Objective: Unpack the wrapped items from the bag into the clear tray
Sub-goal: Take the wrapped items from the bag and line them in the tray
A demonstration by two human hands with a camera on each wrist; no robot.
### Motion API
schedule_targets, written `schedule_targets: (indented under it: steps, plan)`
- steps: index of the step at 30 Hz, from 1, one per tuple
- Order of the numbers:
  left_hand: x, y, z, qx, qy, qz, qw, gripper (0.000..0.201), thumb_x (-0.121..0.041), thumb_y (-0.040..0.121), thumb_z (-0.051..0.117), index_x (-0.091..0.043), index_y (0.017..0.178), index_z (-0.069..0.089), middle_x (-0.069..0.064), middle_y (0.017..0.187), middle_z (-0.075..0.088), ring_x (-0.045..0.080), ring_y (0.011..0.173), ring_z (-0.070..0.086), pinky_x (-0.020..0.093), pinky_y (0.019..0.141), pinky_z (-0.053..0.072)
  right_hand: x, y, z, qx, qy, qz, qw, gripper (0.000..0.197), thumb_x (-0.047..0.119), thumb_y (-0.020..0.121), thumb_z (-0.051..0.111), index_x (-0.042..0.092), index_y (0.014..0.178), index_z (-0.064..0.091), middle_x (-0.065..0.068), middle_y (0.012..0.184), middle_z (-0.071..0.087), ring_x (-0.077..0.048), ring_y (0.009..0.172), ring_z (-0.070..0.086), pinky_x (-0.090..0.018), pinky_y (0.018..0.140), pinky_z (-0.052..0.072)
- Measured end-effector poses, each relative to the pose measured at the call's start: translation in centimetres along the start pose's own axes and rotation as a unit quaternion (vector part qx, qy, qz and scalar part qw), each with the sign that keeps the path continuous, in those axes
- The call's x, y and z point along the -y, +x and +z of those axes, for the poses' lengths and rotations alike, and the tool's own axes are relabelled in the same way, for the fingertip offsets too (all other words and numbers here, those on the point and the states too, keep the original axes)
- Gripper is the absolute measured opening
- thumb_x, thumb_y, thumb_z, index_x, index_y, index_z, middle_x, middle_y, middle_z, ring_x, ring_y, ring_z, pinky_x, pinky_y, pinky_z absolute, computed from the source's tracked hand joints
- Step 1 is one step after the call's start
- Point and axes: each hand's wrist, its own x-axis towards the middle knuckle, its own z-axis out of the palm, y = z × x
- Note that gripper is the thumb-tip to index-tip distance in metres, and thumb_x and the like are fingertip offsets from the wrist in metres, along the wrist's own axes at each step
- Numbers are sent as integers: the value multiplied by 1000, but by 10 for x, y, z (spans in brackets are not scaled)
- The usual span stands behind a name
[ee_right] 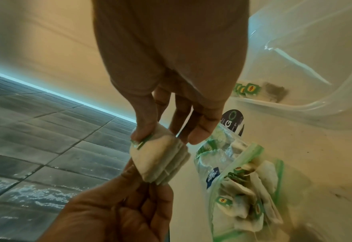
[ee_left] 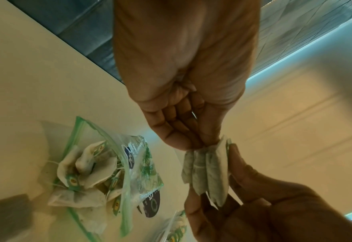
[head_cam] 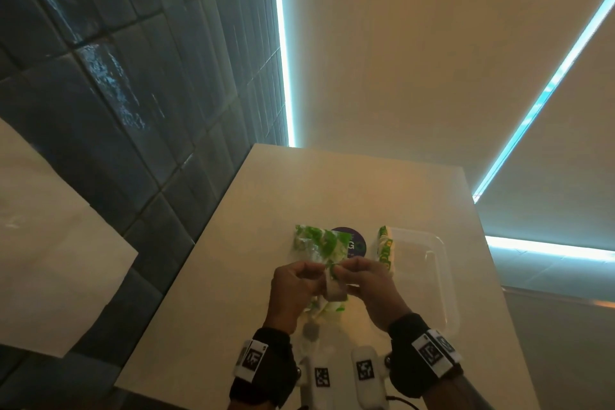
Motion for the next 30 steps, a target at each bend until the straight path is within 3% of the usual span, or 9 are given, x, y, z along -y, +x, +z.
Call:
schedule_targets:
  steps: [4,7,10,14,17,19,21,24,30]
  plan:
    - [3,-2,0,19,-36,-8,999,15,-5,76,77,-9,91,77,15,89,75,31,86,71,39,73,59,-3,0,2,-32,4,-26,999,3,-1,83,67,-4,83,67,-12,78,67,-25,77,64,-45,80,56]
    - [4,-3,0,29,-56,-12,998,12,-11,85,70,-6,95,75,17,93,74,23,81,70,30,69,55,-6,2,3,-50,12,-39,998,4,-3,81,68,-7,83,67,-9,74,67,-24,75,63,-40,75,55]
    - [4,-2,0,34,-14,-9,999,15,-20,81,77,-13,94,76,10,89,74,14,75,67,25,65,51,-6,2,2,-49,22,-50,997,2,-6,79,69,-5,80,68,-9,72,67,-25,75,63,-40,76,55]
    - [7,1,0,20,27,-6,999,13,-14,76,80,-14,88,76,5,82,74,11,70,64,24,60,47,-6,-1,3,-45,37,-69,996,8,-6,77,69,-5,85,68,-14,79,69,-28,79,65,-40,76,56]
    - [7,2,1,5,28,-1,1000,13,-14,76,80,-14,88,76,4,81,74,10,68,63,23,58,45,-6,-1,3,-30,65,-61,996,30,4,75,73,0,104,66,-17,87,71,-31,84,69,-38,75,59]
    - [7,2,0,-10,19,4,1000,12,-16,76,80,-14,87,76,3,79,74,10,67,63,24,57,46,-5,-1,0,-4,55,-33,998,39,17,72,74,1,106,66,-20,95,71,-33,90,69,-43,81,58]
    - [7,4,-2,-24,10,8,1000,11,-17,75,80,-14,85,76,4,80,75,11,68,64,25,57,46,-8,0,-5,28,-10,-10,999,35,22,76,74,-1,102,69,-24,101,70,-36,94,67,-49,87,53]
    - [8,5,-3,-36,12,18,999,8,-13,75,80,-16,83,77,5,81,75,15,72,65,26,57,48,-15,1,-13,55,-75,0,996,25,20,84,72,1,100,71,-22,99,70,-30,84,65,-42,77,52]
    - [15,5,3,-39,10,13,999,10,-12,76,80,-16,84,77,5,84,75,22,81,70,33,66,57,-19,-1,-14,34,-60,-6,998,19,10,86,69,-7,95,69,-16,84,69,-23,69,62,-33,63,52]
